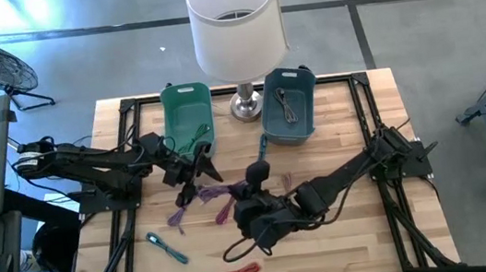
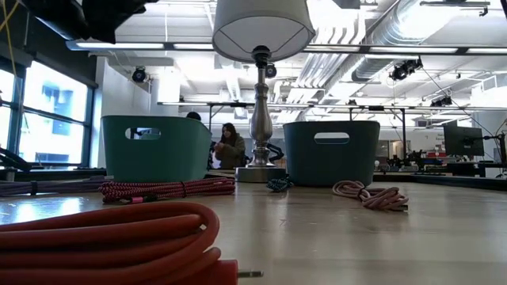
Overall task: Pick & Place USB Port
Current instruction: Put the right purple charger cable into the green bin
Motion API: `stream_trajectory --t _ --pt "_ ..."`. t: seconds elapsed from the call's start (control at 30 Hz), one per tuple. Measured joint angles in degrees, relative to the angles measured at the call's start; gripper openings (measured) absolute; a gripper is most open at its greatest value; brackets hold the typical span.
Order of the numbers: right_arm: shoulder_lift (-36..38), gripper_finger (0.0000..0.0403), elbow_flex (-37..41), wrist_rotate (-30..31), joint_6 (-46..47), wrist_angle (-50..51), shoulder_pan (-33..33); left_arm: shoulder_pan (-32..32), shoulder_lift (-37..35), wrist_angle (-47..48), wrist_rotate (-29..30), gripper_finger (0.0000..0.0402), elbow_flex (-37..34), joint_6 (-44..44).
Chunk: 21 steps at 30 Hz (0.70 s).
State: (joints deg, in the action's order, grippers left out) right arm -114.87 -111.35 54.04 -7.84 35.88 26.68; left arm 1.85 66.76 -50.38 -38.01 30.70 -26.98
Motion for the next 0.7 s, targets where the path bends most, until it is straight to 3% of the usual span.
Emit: stream_trajectory --t 0.5,0.7 --pt "-0.30 0.0008 0.04 -1.99 0.05 -0.20 -1.66 -0.02 0.00 -0.91 3.22 0.0203 0.00 0.00" --pt "-0.30 0.0008 0.04 -1.95 -0.07 -0.20 -1.70 -0.02 0.00 -2.16 3.16 0.0166 0.00 0.00"
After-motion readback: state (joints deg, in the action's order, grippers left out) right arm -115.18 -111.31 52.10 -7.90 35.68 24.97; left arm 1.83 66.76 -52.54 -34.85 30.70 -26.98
